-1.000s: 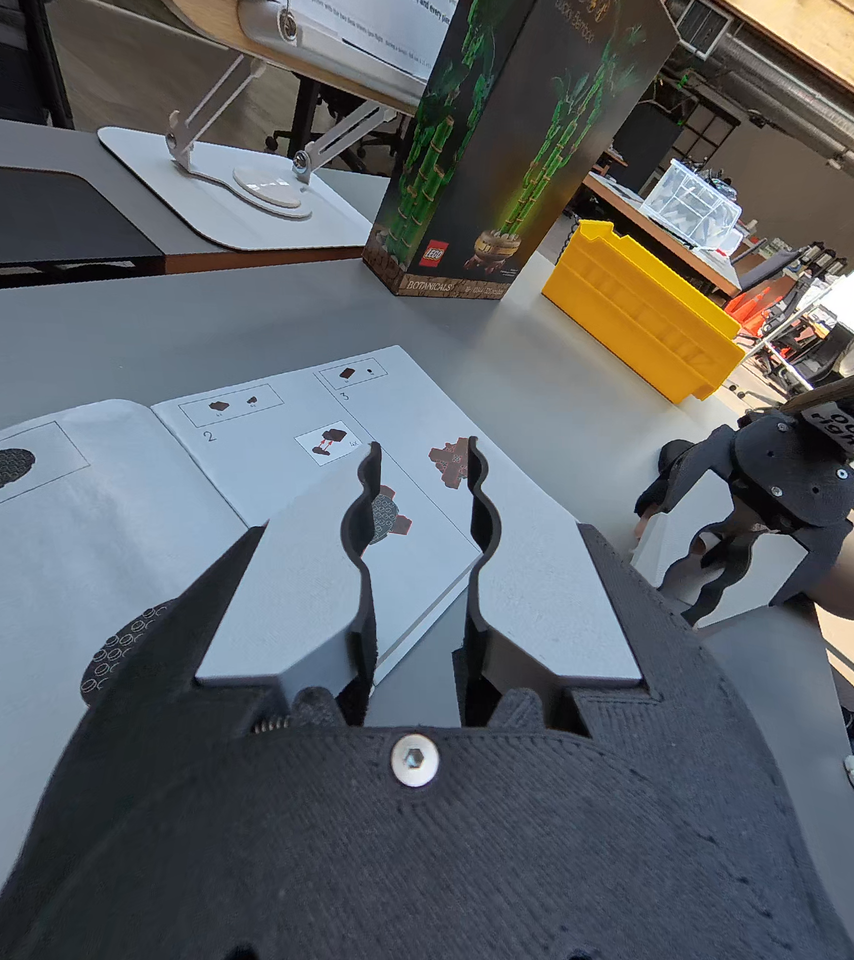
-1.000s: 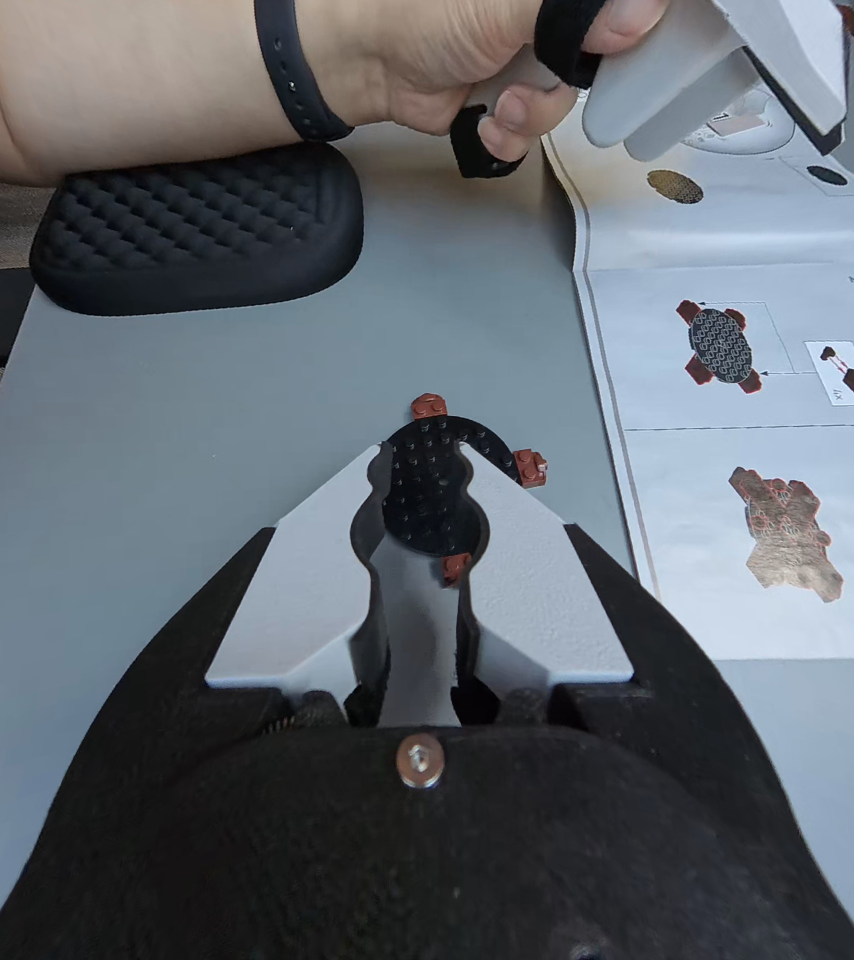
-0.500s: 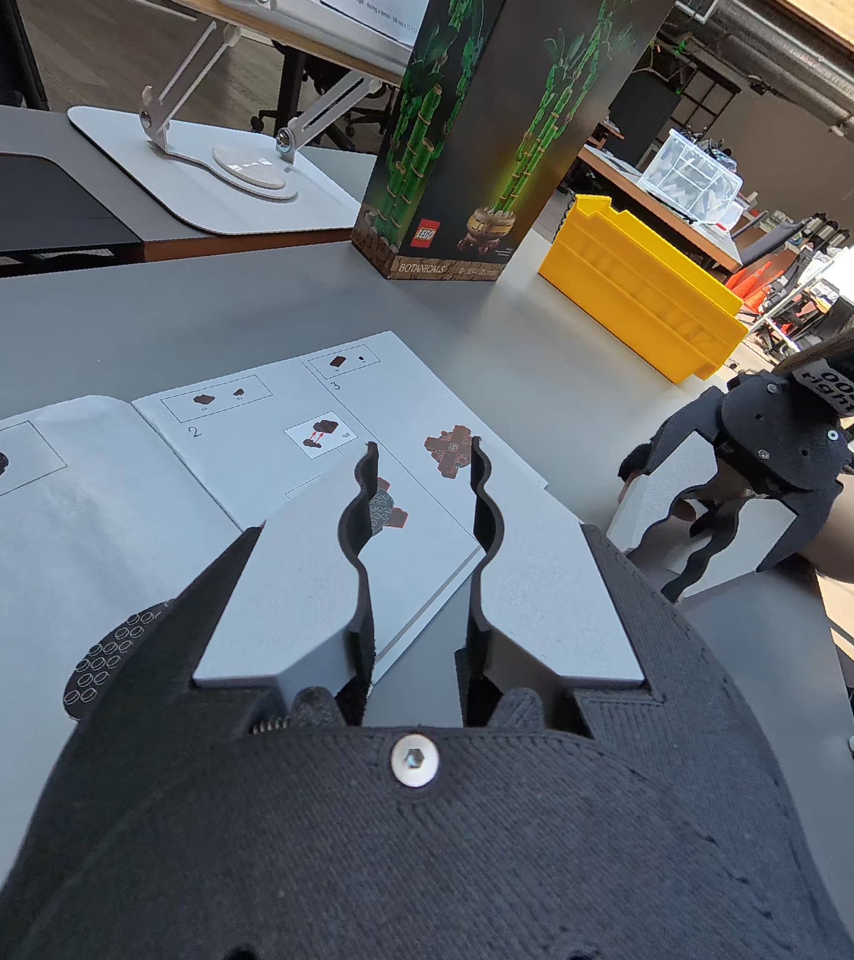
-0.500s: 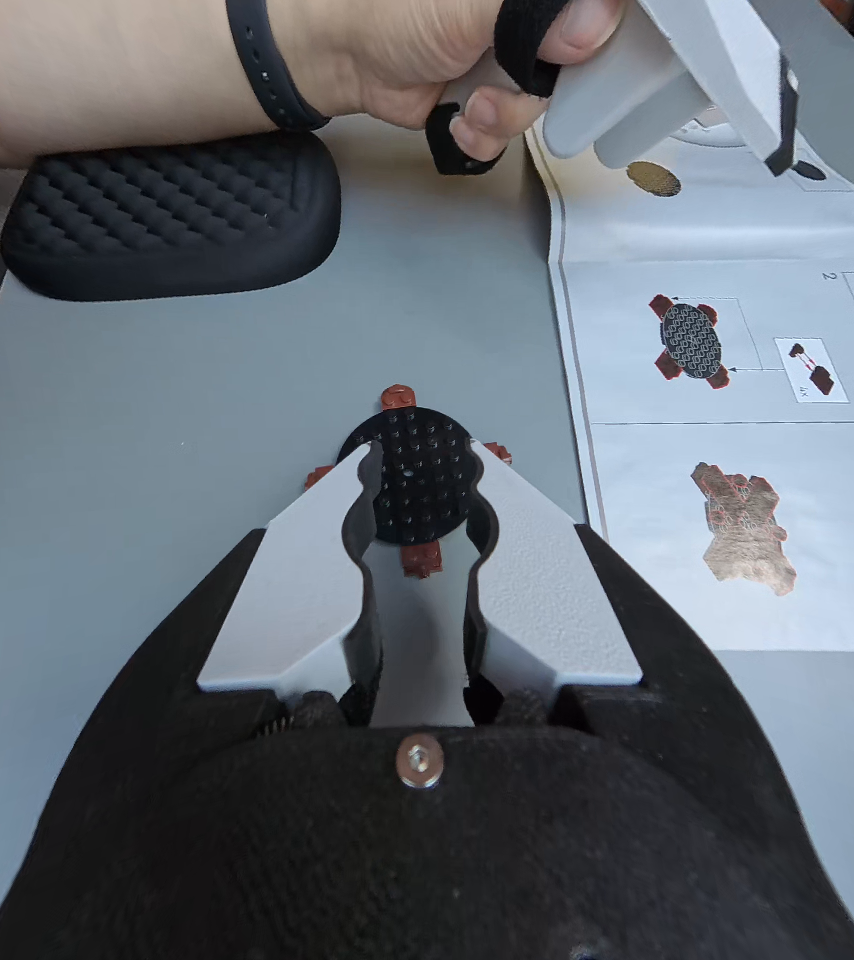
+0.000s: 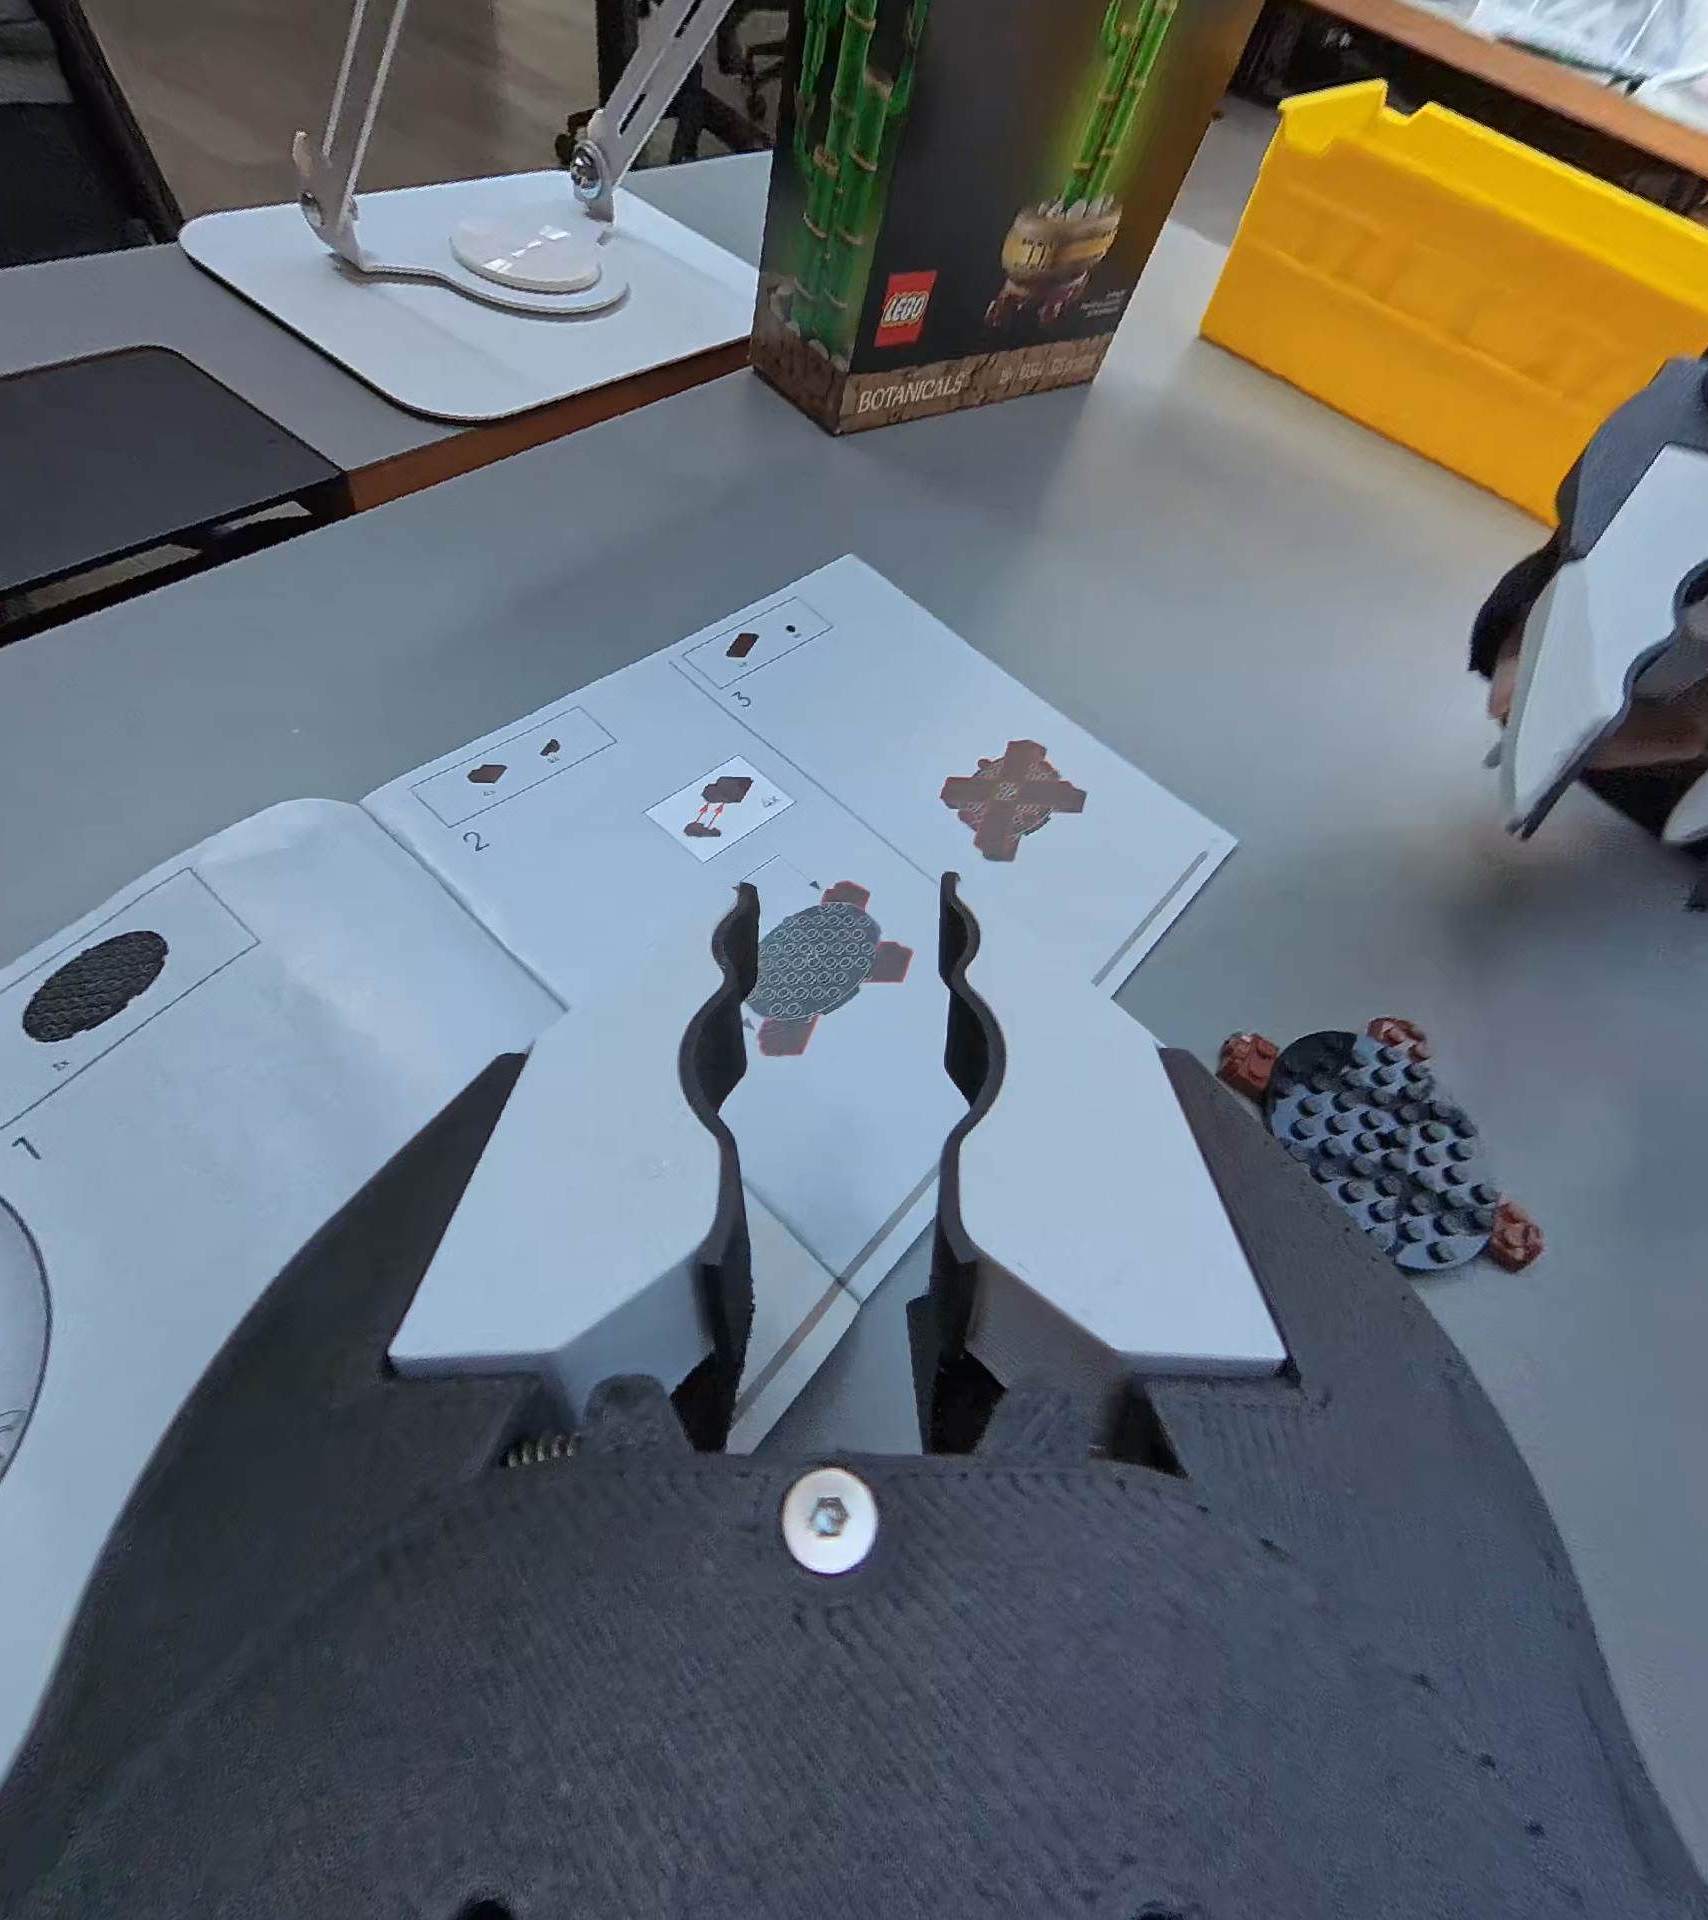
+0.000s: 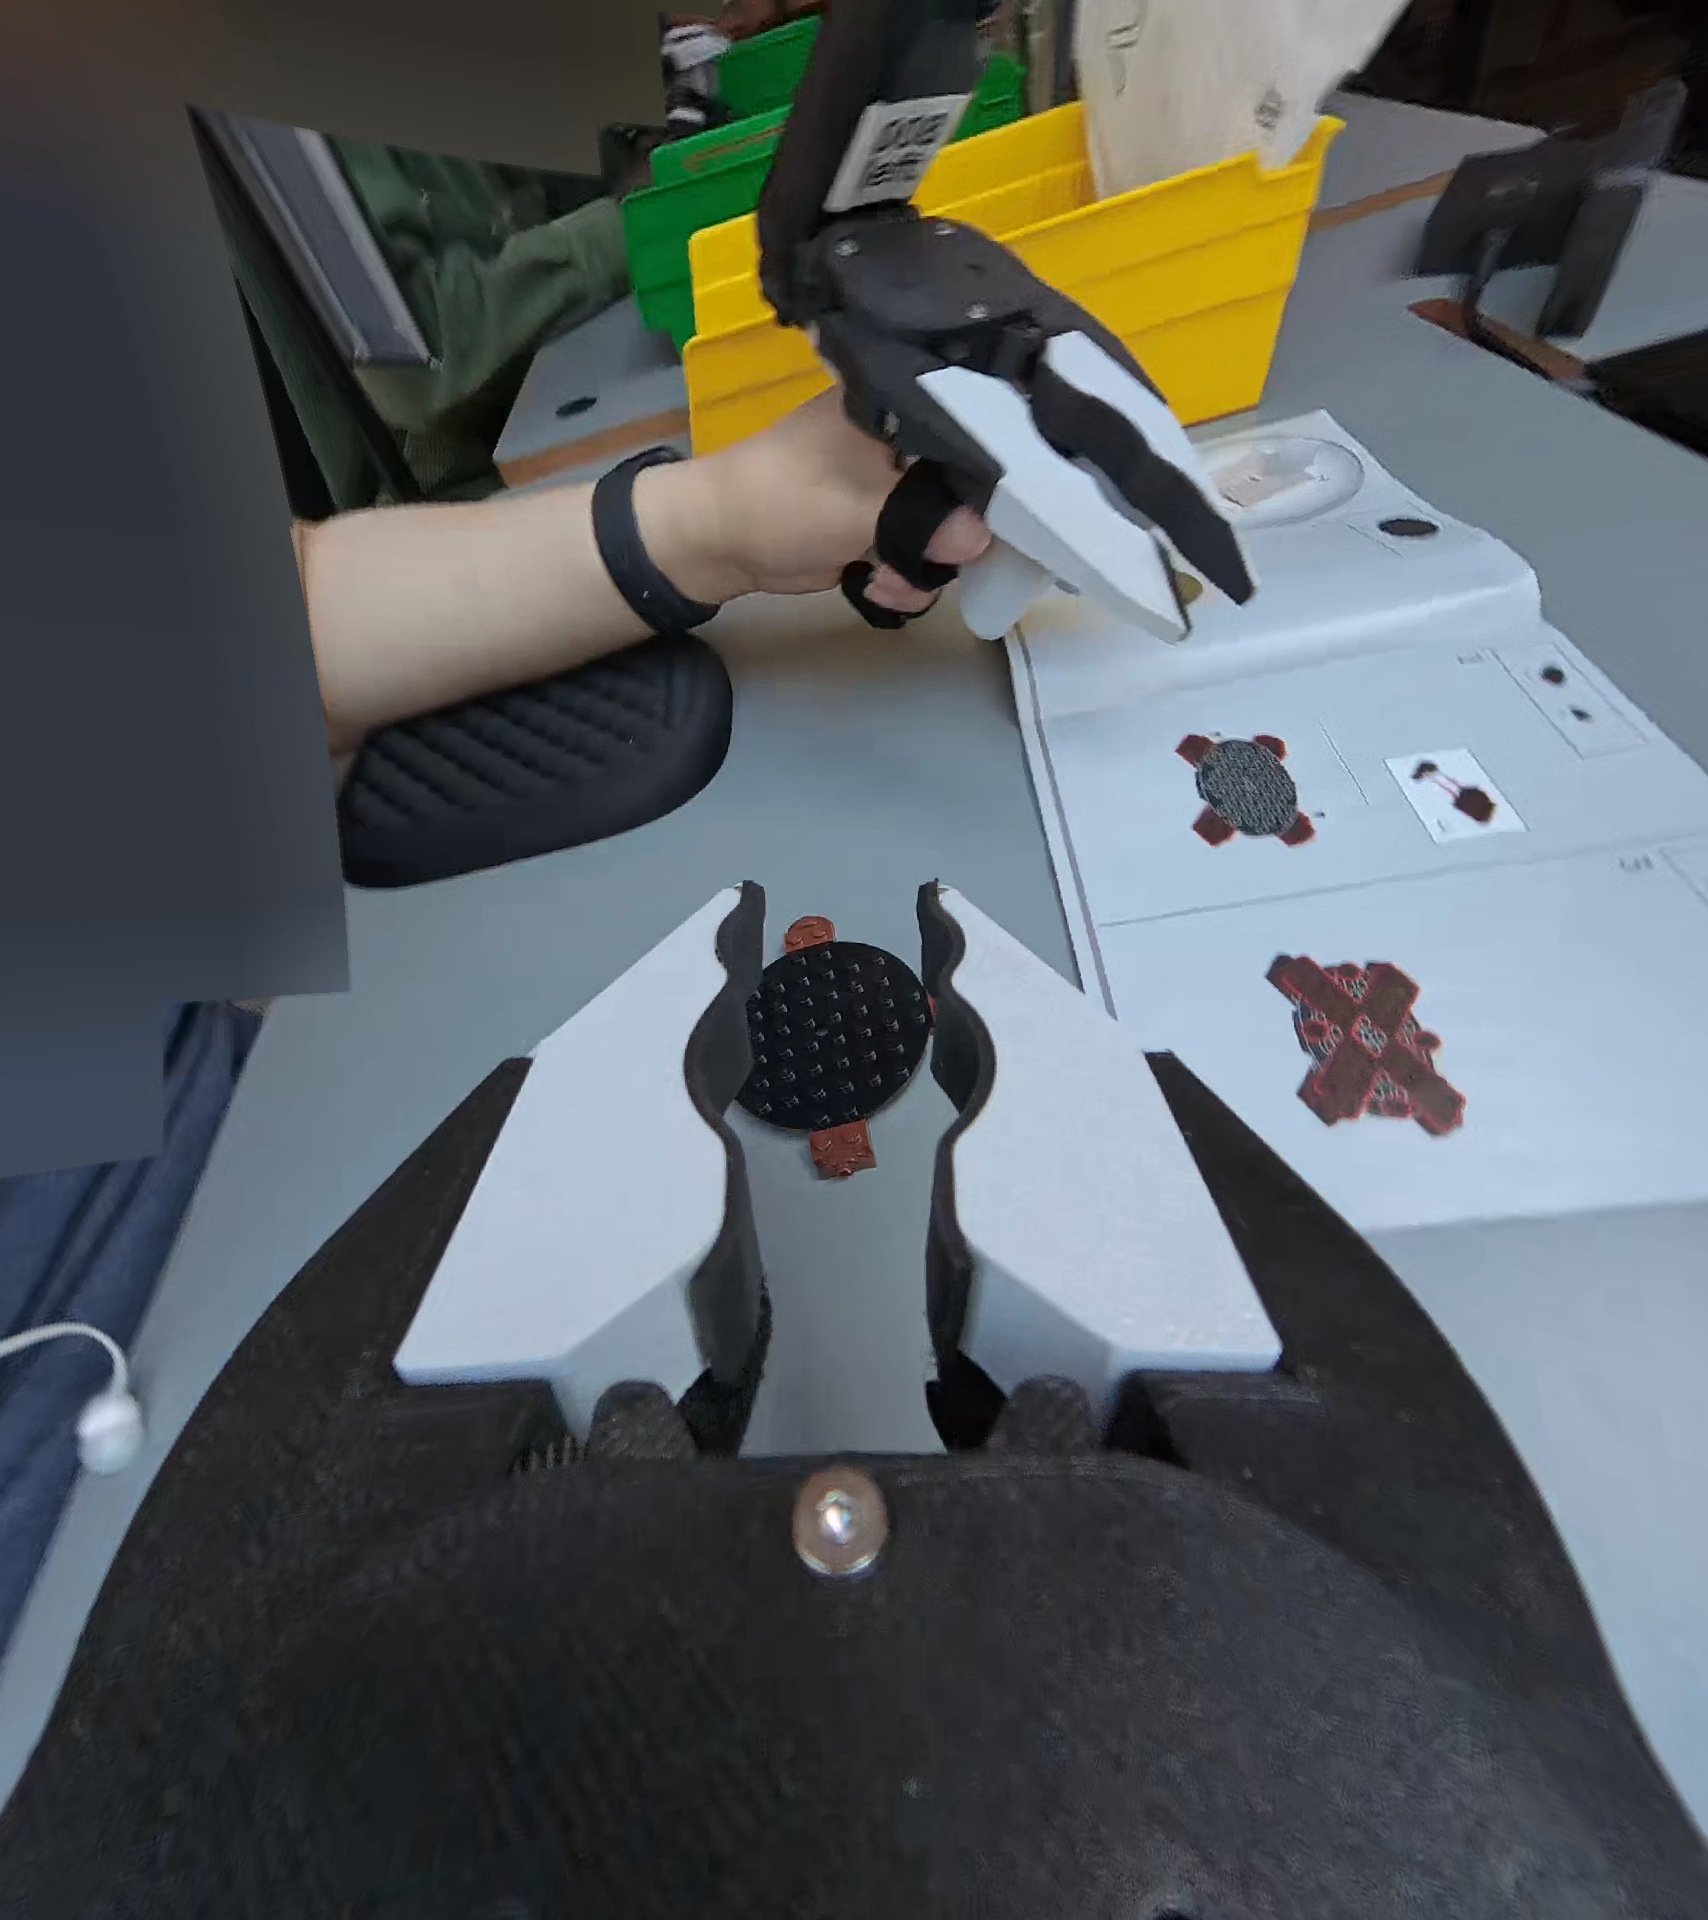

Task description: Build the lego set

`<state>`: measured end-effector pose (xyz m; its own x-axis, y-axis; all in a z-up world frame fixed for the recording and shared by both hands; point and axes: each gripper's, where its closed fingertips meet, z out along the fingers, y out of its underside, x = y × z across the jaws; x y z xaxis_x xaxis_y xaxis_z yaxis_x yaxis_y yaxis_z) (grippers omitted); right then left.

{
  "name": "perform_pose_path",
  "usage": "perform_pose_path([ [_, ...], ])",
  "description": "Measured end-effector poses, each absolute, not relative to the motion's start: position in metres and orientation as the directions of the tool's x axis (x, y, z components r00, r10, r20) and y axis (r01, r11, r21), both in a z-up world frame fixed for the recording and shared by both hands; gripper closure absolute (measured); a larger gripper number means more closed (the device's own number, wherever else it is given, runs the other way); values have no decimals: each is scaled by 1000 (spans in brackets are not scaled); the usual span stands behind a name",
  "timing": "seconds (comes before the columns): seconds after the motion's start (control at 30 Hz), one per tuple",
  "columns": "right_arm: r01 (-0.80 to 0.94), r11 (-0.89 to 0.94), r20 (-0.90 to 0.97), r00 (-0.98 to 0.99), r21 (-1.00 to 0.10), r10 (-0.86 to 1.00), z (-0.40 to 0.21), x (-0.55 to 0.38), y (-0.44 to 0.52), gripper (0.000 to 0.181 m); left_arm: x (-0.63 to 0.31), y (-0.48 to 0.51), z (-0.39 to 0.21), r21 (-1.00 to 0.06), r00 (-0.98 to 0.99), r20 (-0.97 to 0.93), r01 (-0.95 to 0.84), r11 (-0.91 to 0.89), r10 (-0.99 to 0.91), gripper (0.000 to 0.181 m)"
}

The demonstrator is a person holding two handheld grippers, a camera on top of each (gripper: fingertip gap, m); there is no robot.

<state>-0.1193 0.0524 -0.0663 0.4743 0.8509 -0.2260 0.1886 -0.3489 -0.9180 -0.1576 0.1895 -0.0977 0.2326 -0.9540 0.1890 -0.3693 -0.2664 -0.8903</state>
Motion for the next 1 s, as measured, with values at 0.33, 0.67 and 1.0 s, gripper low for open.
perform_pose_path([
  [0.33, 483, -836, 156, 875, -261, 458, -79, -19, 57, 143, -172, 196, -148, -746, 279, 7, -639, -191, -960, 177],
  [0.67, 484, -866, 235, 833, 129, 500, -99, -13, 18, 142, -170, 189, -154, -712, 314, 16, -663, -231, -949, 181],
  [1.0, 477, -858, 131, 854, 193, 504, -113, -14, 7, 141, -164, 183, -153, -712, 318, 34, -657, -247, -947, 178],
])
